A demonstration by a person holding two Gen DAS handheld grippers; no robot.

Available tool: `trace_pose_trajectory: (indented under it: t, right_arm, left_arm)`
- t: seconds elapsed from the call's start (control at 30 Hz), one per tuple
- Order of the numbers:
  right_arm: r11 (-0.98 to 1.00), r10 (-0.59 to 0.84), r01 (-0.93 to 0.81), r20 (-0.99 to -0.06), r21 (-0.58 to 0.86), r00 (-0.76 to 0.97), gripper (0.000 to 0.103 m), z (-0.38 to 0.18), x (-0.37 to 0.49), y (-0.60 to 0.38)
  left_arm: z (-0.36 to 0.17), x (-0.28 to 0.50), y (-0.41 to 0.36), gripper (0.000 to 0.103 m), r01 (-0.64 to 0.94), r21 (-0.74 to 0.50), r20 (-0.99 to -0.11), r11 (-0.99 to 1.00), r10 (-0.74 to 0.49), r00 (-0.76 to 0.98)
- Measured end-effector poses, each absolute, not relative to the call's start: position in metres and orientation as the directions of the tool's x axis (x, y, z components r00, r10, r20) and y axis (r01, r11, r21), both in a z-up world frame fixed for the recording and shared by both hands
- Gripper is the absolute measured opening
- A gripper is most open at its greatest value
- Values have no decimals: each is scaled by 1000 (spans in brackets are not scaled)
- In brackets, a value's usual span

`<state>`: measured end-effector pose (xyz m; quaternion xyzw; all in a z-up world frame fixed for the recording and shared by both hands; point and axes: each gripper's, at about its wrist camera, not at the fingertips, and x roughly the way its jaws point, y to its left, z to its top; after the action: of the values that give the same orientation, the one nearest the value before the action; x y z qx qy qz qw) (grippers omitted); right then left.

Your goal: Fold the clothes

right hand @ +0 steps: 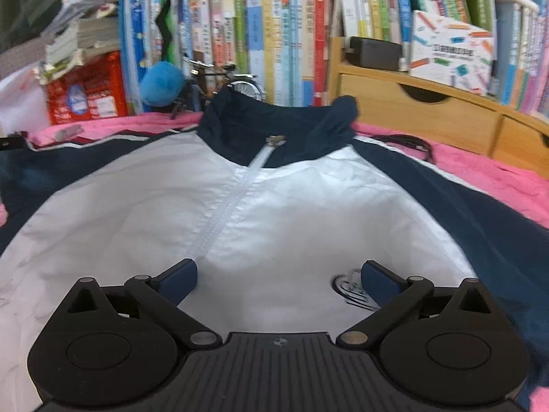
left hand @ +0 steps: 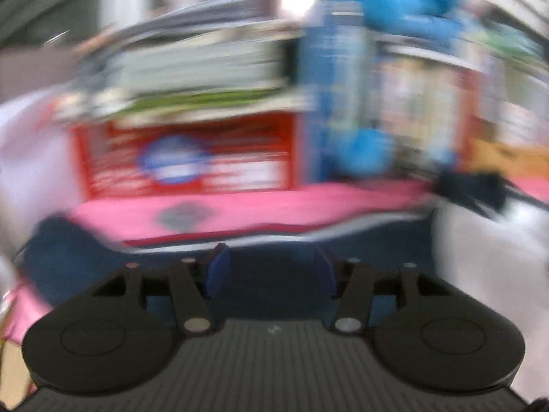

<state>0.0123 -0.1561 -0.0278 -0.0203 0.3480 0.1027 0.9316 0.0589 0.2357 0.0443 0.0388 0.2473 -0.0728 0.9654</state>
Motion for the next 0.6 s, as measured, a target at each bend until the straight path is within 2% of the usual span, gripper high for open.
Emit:
trace_pose_trajectory:
  t: [0.13, 0.27, 0.47, 0.53, 0.6]
  right_arm:
    - [971, 221, -228, -631, 71, 743, 102, -10, -27, -157]
    - [952, 285, -291, -623, 94, 729, 102, -4, -88, -155]
    - [894, 315, -436, -545, -106, 777, 103, -21, -214, -138]
    - [884, 309, -443, -521, -153, 796, 103, -29, -244, -146]
    - [899, 286, -407, -487, -163, 825, 103, -34, -268, -161]
  left_arm:
    - [58, 8, 154, 53, 399, 27, -497, 917, -334, 801]
    - [43, -33, 89, 53, 527, -31, -545, 849, -457, 703]
    - [9, -101, 51, 56, 534, -45, -571, 845, -460, 680]
    - [6, -117, 52, 59, 505, 12, -544, 863, -418, 728]
    - [6, -123, 63, 63, 466, 6, -543, 885, -389, 744]
